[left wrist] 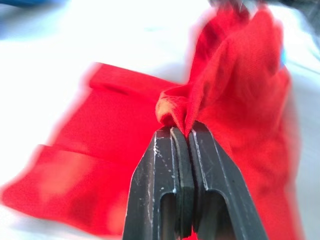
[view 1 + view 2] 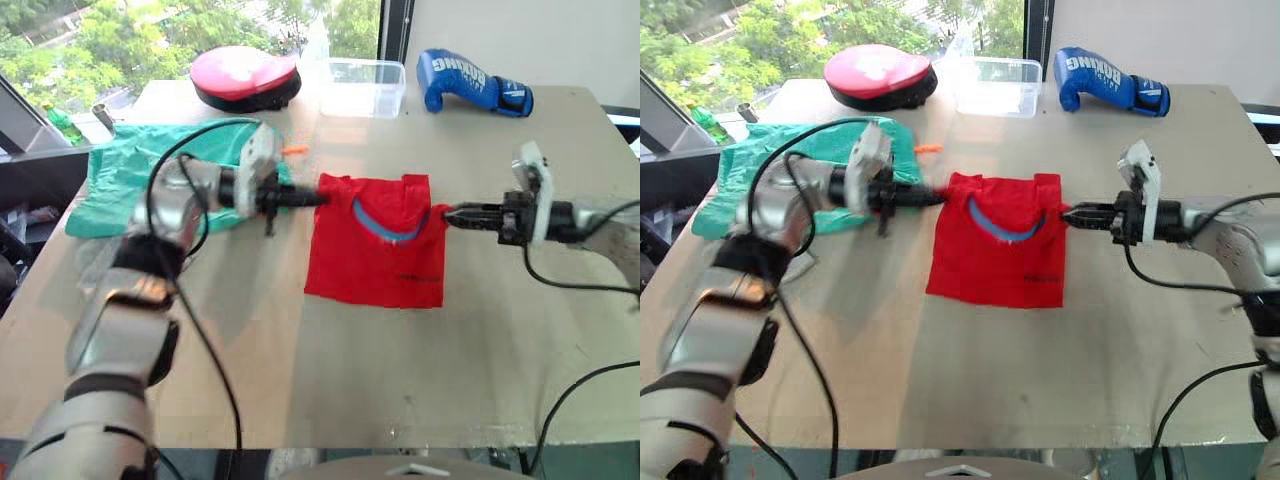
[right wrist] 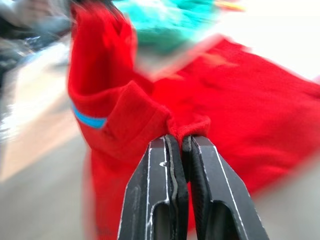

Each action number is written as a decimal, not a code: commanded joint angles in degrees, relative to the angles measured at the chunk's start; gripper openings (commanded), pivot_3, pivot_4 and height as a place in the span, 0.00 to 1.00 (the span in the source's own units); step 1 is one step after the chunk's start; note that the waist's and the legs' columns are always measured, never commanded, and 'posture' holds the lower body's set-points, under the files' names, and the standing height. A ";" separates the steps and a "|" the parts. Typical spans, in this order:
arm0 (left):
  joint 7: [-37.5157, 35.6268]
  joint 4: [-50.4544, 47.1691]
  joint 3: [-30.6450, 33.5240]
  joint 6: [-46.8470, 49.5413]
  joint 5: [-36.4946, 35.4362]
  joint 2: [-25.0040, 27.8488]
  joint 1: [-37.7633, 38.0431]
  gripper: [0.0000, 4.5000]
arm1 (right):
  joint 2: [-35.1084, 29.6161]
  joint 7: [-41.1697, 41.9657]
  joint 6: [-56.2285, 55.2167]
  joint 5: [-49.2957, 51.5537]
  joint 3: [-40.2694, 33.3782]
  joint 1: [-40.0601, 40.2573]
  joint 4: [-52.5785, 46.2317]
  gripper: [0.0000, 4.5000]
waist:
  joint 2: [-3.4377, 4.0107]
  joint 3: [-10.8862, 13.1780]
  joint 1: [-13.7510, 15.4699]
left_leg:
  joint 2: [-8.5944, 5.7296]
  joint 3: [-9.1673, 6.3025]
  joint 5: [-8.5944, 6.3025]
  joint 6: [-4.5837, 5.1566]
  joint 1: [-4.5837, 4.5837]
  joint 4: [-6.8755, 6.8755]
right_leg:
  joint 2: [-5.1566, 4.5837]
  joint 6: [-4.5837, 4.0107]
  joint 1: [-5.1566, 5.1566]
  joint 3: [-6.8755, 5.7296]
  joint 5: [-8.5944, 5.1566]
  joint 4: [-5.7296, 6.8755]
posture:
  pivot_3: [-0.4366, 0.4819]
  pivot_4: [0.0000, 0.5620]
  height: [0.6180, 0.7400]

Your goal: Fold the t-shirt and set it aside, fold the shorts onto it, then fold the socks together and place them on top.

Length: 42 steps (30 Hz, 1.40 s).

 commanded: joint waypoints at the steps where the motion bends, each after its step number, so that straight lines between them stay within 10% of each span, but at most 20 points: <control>1: 7.95 13.27 2.54 -6.76 6.27 -2.60 -4.38 0.01 | 4.86 -0.28 -6.54 -9.46 0.99 -8.14 16.67 0.00 | 0.00 0.00 -0.75 | 0.00 0.01 -0.03 0.05 0.01 -0.06 | -0.01 0.00 -0.05 0.00 -0.01 -0.03 | 0.48 0.27 0.93; 11: 25.22 24.90 8.03 -11.01 15.02 -7.19 -8.54 0.01 | 16.33 -9.42 -25.86 -22.07 -6.19 -25.22 50.46 0.00 | 0.02 0.01 -1.41 | -0.19 0.07 0.09 -0.15 -0.90 0.02 | -0.26 0.00 -1.20 0.01 0.00 0.63 | 0.48 0.27 0.93; 22: 22.03 23.96 20.36 -10.89 12.16 -6.83 -10.62 0.01 | 21.38 -8.75 -30.28 -27.63 -11.07 -32.99 54.23 0.00 | 0.04 0.02 -1.86 | -0.24 0.01 0.32 -0.51 -0.82 0.06 | -0.28 0.00 -1.21 0.01 0.01 0.97 | 0.48 0.27 0.93; 36: 41.06 25.81 22.21 -8.20 18.36 -5.93 -8.47 0.01 | 30.15 -28.99 -40.62 -34.96 -15.18 -34.48 59.25 0.00 | 0.05 0.01 -3.47 | -0.23 -0.02 0.32 -0.52 -0.79 0.02 | -0.29 0.00 -1.23 0.01 0.01 1.03 | 0.48 0.27 0.93; 41: 46.31 26.29 20.85 -7.06 21.93 -7.76 -7.64 0.00 | 31.52 -35.95 -42.17 -38.15 -15.88 -32.76 60.14 0.41 | 0.05 0.00 -3.27 | -0.25 -0.04 0.33 -0.52 -0.80 0.02 | -0.31 0.00 -1.24 0.01 0.01 1.06 | 0.48 0.27 0.93; 42: 46.73 26.30 20.86 -7.09 22.34 -8.19 -7.57 0.16 | 31.57 -36.67 -42.50 -38.44 -16.21 -32.62 60.13 0.52 | 0.05 0.01 -3.26 | -0.26 -0.04 0.33 -0.53 -0.80 0.02 | -0.31 0.00 -1.24 0.01 0.01 1.06 | 0.48 0.27 0.93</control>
